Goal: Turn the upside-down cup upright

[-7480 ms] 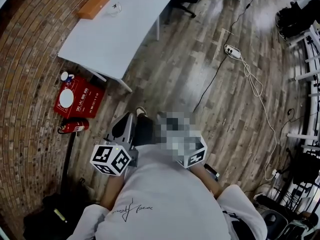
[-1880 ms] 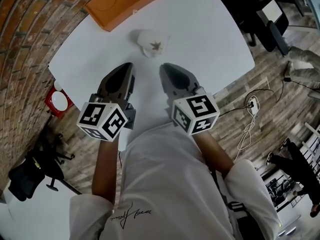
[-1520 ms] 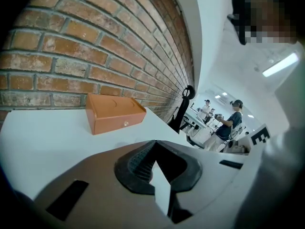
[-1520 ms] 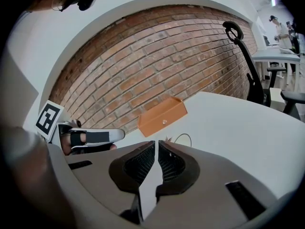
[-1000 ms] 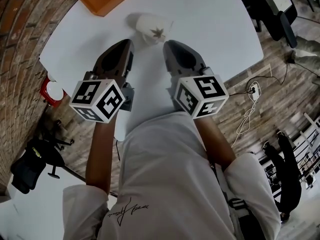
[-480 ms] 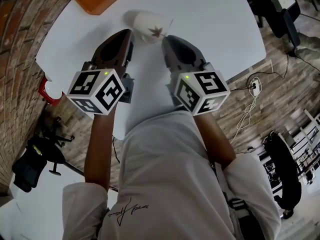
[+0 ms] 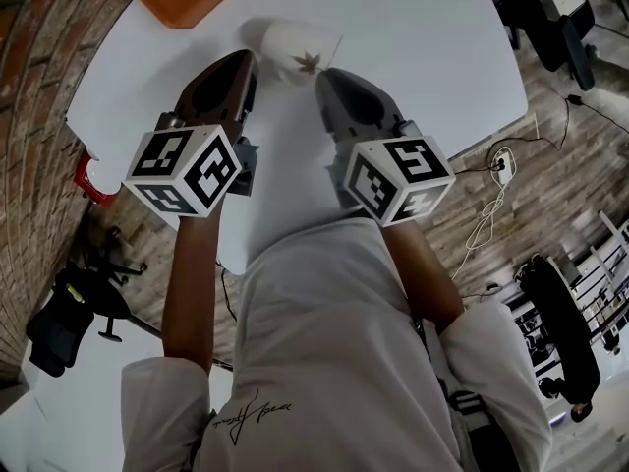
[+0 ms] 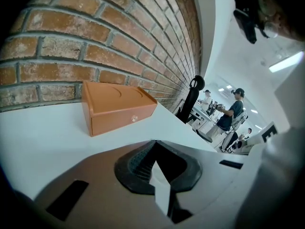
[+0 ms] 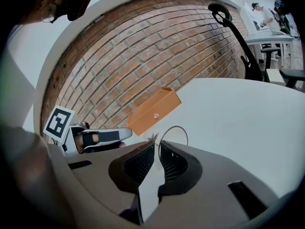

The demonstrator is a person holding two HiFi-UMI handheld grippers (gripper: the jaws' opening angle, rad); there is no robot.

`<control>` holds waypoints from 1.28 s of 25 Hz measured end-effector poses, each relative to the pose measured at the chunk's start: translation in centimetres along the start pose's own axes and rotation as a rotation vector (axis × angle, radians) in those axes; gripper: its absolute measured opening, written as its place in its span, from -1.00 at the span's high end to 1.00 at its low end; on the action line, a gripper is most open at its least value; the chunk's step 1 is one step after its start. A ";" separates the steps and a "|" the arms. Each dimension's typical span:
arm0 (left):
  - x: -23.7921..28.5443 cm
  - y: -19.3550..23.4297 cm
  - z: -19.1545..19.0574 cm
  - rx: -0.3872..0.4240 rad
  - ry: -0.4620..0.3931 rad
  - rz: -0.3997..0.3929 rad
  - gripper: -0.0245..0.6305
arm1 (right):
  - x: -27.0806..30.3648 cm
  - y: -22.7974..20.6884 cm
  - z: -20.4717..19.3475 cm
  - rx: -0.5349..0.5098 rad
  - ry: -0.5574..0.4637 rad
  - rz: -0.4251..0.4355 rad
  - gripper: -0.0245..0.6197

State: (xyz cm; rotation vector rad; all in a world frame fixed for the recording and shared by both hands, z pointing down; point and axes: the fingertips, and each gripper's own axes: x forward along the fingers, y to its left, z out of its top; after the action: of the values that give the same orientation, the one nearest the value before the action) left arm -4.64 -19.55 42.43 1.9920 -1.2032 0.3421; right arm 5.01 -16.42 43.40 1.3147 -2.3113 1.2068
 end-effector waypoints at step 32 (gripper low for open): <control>2.4 0.2 -1.0 0.019 0.057 -0.035 0.90 | 0.2 -0.4 0.7 0.036 -0.025 0.012 0.85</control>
State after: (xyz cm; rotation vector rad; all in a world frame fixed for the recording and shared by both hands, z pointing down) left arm -3.39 -20.36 44.54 2.0035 -1.1327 0.3915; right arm 5.37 -17.16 43.23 1.3377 -2.3278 1.2484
